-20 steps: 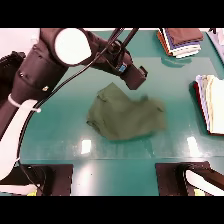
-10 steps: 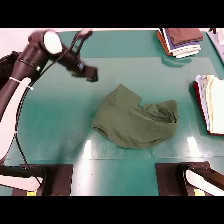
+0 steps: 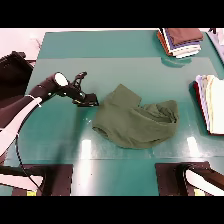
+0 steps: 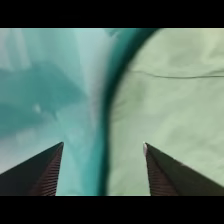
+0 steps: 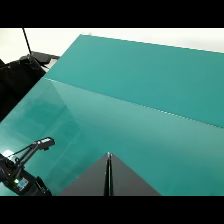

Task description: Fold the shirts.

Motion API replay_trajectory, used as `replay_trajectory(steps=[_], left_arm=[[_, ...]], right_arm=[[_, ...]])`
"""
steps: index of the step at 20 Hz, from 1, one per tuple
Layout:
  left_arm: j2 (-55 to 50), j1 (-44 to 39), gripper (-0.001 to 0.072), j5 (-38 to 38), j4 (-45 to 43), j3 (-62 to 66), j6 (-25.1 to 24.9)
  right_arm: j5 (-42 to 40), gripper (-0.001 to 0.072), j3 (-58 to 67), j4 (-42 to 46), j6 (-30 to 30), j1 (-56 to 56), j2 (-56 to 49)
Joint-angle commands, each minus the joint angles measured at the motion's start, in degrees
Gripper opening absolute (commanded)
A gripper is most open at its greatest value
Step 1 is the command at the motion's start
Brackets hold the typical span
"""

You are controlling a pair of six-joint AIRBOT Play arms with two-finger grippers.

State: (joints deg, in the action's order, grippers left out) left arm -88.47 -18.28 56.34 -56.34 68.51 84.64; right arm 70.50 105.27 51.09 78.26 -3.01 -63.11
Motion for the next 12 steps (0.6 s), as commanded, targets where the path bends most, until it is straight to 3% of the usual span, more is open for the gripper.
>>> replay_trajectory(steps=[1, 7, 12], left_arm=[[0.0, -4.2, 0.0587, -5.9, 2.2, -1.8, -0.6], [0.0, -6.2, 0.0588, -5.5, 0.9, -1.7, -0.7], [0.2, -0.3, 0.0588, 0.1, 0.4, 1.0, -0.7]], right_arm=[[0.2, 0.0017, 0.0, -0.1, 0.2, 0.0, 0.0], [2.3, 0.0017, 0.0, 0.0, 0.3, 0.0, 0.0], [3.7, 0.0017, 0.0, 0.0, 0.3, 0.0, 0.0]])
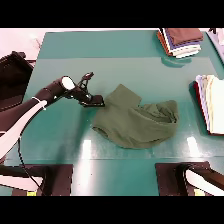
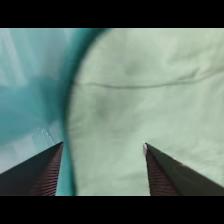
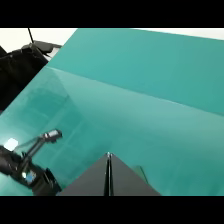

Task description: Fold the shirts.

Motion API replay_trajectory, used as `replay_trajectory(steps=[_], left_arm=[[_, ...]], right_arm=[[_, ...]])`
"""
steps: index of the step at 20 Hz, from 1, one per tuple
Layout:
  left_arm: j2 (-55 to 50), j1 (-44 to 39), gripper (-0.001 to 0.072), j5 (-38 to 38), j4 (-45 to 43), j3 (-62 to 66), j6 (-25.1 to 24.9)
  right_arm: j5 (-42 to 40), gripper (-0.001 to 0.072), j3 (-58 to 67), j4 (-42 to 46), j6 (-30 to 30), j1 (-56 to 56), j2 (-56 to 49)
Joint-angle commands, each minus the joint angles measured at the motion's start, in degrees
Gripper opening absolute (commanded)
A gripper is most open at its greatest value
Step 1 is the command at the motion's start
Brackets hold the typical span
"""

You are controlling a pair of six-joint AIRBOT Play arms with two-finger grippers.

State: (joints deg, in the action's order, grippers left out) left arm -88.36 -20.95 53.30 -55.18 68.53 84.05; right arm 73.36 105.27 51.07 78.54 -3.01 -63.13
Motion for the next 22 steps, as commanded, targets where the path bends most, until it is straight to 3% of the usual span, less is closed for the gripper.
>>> replay_trajectory(steps=[1, 8, 9, 11, 12, 18, 22], left_arm=[[-0.2, 2.6, 0.0587, 4.3, -2.5, 1.0, 0.0], [-3.4, -5.9, 0.0587, 1.9, -1.8, -0.2, -0.7], [-3.4, -6.8, 0.056, 1.1, -1.8, -0.1, -0.8], [-3.3, -6.6, 0.0128, 1.2, -2.0, 1.5, -0.8], [-2.8, -5.4, 0.0022, 2.2, -2.2, 3.0, -1.2], [4.7, 7.7, 0.0022, 5.9, -4.5, 15.1, -2.1], [7.7, 13.1, 0.0022, 7.0, -5.9, 16.5, -2.1]], right_arm=[[0.7, 0.0017, 0.0, 0.0, 0.0, 0.0, 0.0], [-0.3, 0.0017, 0.0, 0.0, 0.0, 0.0, 0.0], [-0.3, 0.0017, 0.0, 0.0, 0.0, 0.0, 0.0], [-0.2, 0.0018, 0.0, 0.2, 0.0, -0.1, 0.0], [0.1, 0.0018, 0.0, 0.8, 0.0, -0.1, 0.0], [14.6, 0.0018, -1.5, 14.1, 3.2, -0.1, -3.3], [9.5, 0.0019, -17.7, 16.5, 3.5, 0.0, -3.7]])
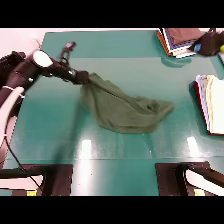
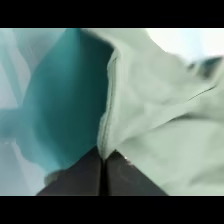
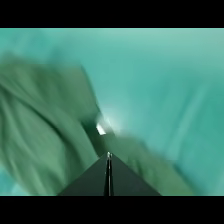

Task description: Fold the shirts.

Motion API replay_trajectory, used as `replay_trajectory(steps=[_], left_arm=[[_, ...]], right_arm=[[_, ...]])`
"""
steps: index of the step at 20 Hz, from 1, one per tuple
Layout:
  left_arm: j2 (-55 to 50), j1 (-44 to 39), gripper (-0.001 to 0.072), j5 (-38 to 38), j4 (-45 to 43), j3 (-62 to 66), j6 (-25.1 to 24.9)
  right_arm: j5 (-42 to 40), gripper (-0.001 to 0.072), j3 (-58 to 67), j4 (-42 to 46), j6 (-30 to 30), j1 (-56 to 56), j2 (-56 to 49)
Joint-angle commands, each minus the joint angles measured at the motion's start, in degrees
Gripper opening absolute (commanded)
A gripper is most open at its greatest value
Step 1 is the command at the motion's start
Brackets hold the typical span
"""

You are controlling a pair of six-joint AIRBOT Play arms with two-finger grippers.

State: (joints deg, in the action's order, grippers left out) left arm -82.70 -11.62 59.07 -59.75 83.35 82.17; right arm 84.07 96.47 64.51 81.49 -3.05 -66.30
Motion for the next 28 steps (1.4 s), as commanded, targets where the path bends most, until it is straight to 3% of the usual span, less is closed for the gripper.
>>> replay_trajectory(steps=[1, 2, 3, 4, 9, 12, 13, 14, 15, 16, 17, 20, 28], left_arm=[[2.1, 3.8, 0.0022, 2.1, -1.7, 1.7, -0.2], [2.0, 3.8, 0.0022, 2.9, -2.5, 1.7, -0.2], [2.0, 3.8, 0.0022, 3.5, -2.5, 1.7, -0.2], [2.0, 3.8, 0.0022, 3.7, -2.5, 1.7, -0.2], [2.0, 3.8, 0.0022, 4.0, -2.5, 1.6, -0.1], [2.0, 3.7, 0.0022, 4.0, -2.5, 1.6, -0.2], [2.0, 3.7, 0.0022, 4.0, -2.4, 1.6, -0.1], [2.0, 3.7, 0.0022, 4.0, -2.5, 1.6, -0.1], [2.0, 3.7, 0.0022, 3.8, -2.4, 1.6, -0.1], [2.0, 3.7, 0.0022, 3.7, -2.4, 1.6, -0.1], [2.1, 3.7, 0.0022, 3.5, -2.4, 1.6, -0.1], [5.1, 3.8, 0.0022, 1.8, -3.0, 3.2, -0.1], [24.8, 3.8, 0.0022, 0.8, -7.7, 26.2, -0.1]], right_arm=[[-3.8, 0.0062, -13.9, 3.0, 0.5, 0.0, -0.6], [-7.1, 0.0316, -19.0, 3.0, 0.6, 0.0, -0.9], [-9.6, 0.0525, -22.9, 3.0, 0.7, 0.0, -1.9], [-11.6, 0.0565, -26.2, 3.0, 1.2, -0.3, -3.5], [-14.1, 0.0565, -29.9, 2.4, 2.1, -0.7, -15.8], [-14.3, 0.0565, -27.8, -2.2, 2.0, -0.2, -21.9], [-14.9, 0.0554, -27.0, -4.3, 1.9, -0.2, -23.3], [-15.5, 0.0485, -26.1, -6.6, 1.3, -0.2, -24.6], [-15.6, 0.033, -25.2, -8.5, 0.2, -0.2, -25.6], [-15.4, 0.013, -24.4, -9.7, -1.6, -0.2, -26.0], [-14.9, 0.0017, -23.5, -10.9, -3.7, -0.2, -26.1], [-14.2, 0.0017, -19.1, -10.4, -5.0, -0.7, -22.4], [-12.5, 0.0017, -1.0, -10.4, -6.6, -8.0, 4.8]])
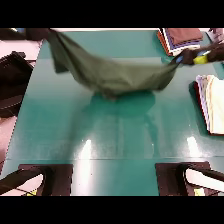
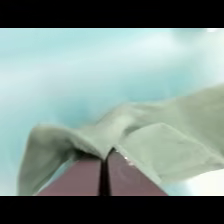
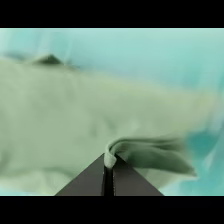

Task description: Fold the shirts.

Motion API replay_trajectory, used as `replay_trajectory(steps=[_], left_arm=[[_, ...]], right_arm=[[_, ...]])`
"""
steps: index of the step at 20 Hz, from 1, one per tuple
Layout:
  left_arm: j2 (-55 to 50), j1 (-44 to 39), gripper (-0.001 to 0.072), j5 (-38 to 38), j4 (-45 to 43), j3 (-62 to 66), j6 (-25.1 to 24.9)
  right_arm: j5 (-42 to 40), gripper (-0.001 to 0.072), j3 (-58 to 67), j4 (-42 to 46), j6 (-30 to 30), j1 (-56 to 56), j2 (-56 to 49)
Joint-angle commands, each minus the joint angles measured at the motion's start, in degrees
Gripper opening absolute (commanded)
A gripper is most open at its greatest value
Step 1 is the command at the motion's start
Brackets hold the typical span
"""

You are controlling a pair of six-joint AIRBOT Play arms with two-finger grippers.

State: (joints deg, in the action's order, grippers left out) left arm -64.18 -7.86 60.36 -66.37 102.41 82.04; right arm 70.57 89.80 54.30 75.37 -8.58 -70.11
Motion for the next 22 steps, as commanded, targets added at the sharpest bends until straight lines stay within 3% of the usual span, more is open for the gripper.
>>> replay_trajectory(steps=[1, 7, 10, 13, 15, 18, 20, 21, 22], left_arm=[[8.6, 0.0, 0.0022, -0.9, -1.2, 9.0, 0.0], [15.4, 0.0, 0.0021, -5.8, -3.7, 12.7, 0.0], [12.9, 0.0, 0.0021, -2.3, -6.7, 12.2, 0.5], [4.6, 0.0, 0.0021, 6.1, -7.3, 12.2, 0.5], [-3.6, 0.0, 0.0021, 10.3, -7.4, 12.2, 0.4], [-17.9, 0.0, 0.0022, 13.9, -7.1, 12.2, 1.0], [-27.0, 0.0, 0.0023, 14.9, -7.3, 12.2, 2.6], [-30.6, 0.0, 0.0061, 15.5, -7.9, 12.2, 3.7], [-33.1, 0.0, 0.0368, 16.3, -8.5, 12.2, 4.3]], right_arm=[[1.7, 0.0017, 7.6, -0.2, -0.5, -3.4, 11.4], [2.4, 0.0016, 11.9, -0.2, 2.0, -8.6, 21.4], [6.1, 0.0016, 11.8, -0.2, 4.3, -9.1, 20.5], [12.5, 0.0016, 11.8, 1.2, 6.6, -7.7, 14.5], [14.3, 0.0016, 9.9, 6.6, 8.7, -3.5, 9.3], [11.6, 0.0016, 2.1, 16.0, 10.4, 4.1, 0.9], [7.5, 0.0017, -2.1, 16.6, 10.8, 6.2, -5.5], [6.0, 0.0018, -2.8, 15.7, 11.2, 6.4, -8.4], [5.3, 0.003, -2.4, 14.6, 11.2, 6.4, -11.0]])
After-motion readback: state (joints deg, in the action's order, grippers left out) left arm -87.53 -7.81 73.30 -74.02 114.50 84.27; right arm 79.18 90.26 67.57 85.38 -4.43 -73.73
